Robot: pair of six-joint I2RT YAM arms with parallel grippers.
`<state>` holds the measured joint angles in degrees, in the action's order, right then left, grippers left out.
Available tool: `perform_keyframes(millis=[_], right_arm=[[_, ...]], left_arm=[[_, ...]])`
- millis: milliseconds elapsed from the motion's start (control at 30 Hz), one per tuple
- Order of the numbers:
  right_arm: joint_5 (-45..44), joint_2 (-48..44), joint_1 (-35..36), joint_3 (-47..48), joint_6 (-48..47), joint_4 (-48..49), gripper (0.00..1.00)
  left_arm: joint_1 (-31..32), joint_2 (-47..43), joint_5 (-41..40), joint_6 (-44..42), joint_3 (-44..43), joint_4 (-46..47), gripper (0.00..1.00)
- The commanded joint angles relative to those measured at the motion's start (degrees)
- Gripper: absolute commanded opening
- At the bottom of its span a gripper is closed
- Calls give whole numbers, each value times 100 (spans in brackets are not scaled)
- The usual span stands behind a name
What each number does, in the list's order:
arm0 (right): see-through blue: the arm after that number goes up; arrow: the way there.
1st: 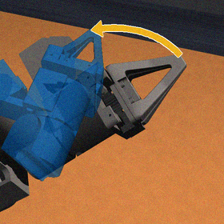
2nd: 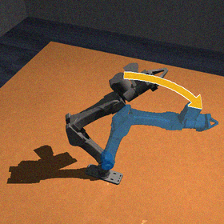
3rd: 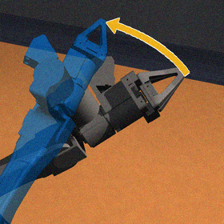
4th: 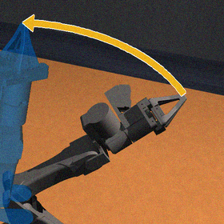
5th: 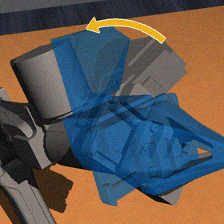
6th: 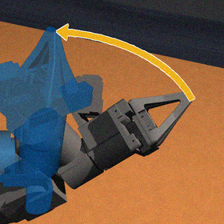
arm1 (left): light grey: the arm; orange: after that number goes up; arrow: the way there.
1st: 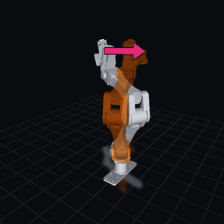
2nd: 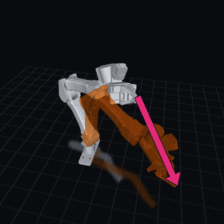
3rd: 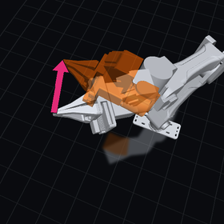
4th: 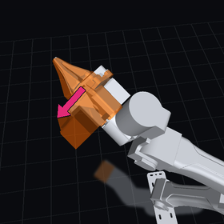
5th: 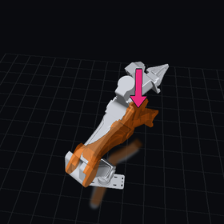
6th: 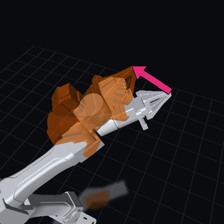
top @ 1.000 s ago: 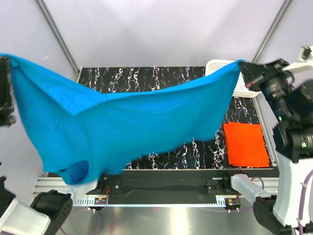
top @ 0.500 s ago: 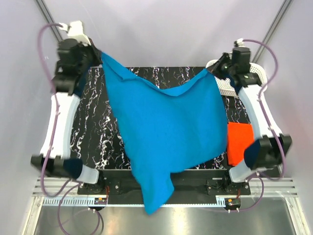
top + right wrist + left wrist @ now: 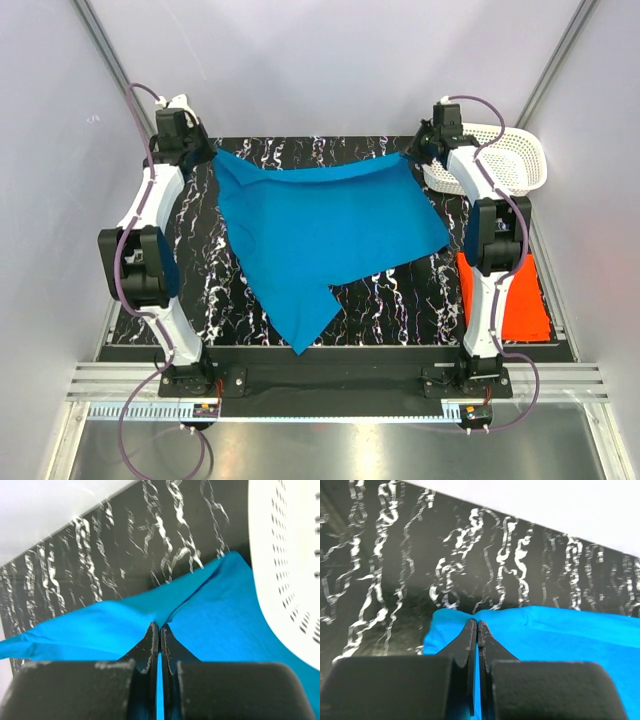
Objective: Fold and stack the t-shirts
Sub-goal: Flatten the tshirt out
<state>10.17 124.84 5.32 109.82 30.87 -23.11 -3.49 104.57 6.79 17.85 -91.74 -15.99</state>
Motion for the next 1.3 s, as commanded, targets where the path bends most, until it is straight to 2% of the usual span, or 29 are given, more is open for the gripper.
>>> perform_keyframes(millis=[0, 200, 333, 500, 700, 800, 933, 1133, 1267], right_arm=[[169, -126, 13, 698, -178, 307, 0], [582, -293, 39, 1409, 129, 316, 0], [714, -661, 127, 2006, 436, 316, 0], [793, -1259, 197, 2228, 744, 316, 0], [732, -2506, 224, 1728, 859, 351, 0], [679, -3209, 232, 1280, 859, 492, 0], [766, -4096, 215, 543, 868, 764, 0], [942, -4915, 241, -582, 1140, 1238, 0], [872, -5022, 259, -1076, 1254, 1415, 0]], left_arm=[[24, -86, 297, 245, -458, 808, 0], [41, -700, 561, 448, -1090, 677, 0], [32, -1429, 430, 439, -2081, 474, 0], [23, -2098, 104, 211, -3076, 132, 0], [6, -2924, -142, 87, -3806, -115, 0], [23, -3057, -108, 123, -4384, -159, 0], [67, -3442, -194, -61, -4746, -281, 0], [717, -4014, -913, -974, -4766, -642, 0], [893, -4261, -1302, -1336, -4126, -651, 0]])
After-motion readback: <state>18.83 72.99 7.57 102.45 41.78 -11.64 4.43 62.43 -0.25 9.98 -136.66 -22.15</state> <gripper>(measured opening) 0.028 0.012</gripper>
